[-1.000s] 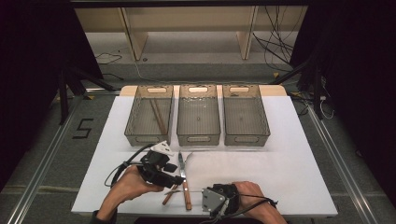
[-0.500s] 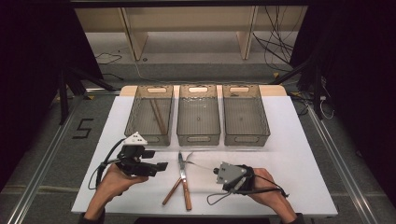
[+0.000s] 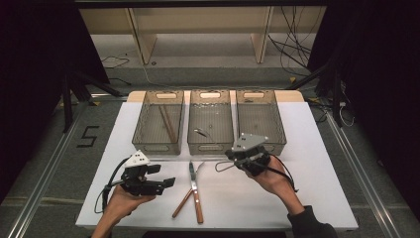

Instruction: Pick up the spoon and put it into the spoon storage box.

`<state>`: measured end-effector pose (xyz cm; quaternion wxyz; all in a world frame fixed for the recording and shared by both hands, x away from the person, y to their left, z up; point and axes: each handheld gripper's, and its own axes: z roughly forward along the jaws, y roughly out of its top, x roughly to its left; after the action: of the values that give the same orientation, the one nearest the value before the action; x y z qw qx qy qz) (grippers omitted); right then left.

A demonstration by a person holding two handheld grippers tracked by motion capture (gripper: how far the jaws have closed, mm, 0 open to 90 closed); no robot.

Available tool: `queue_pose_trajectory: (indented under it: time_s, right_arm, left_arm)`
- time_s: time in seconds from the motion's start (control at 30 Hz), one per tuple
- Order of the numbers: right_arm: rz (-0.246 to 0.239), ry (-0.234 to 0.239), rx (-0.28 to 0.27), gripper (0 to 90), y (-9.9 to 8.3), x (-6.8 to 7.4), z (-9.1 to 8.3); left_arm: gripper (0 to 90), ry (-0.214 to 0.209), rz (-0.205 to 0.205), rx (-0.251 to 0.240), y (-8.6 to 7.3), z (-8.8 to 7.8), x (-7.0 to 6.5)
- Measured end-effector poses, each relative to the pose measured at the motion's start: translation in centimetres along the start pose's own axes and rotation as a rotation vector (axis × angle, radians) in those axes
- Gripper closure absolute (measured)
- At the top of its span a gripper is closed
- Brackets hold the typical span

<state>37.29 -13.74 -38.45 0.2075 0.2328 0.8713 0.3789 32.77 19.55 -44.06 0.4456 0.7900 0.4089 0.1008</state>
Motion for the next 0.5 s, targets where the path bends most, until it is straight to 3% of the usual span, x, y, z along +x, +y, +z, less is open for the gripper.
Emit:
queue_pose_trajectory:
  time_s: [0.23,0.33,0.5]
  right_arm:
    - [0.105,-0.001,0.011,89.6,2.2,-1.9,1.9]
    - [0.142,-0.014,0.029,89.6,2.8,-2.7,3.1]
    - [0.202,-0.024,0.039,89.6,3.6,-4.0,4.6]
  left_arm:
    - [21.9,0.026,0.015,-0.015,-1.9,0.5,-0.4]
    - [21.8,0.031,0.001,-0.041,-2.4,0.7,-0.6]
    - [21.7,0.037,0.011,-0.079,-2.8,0.7,-0.9]
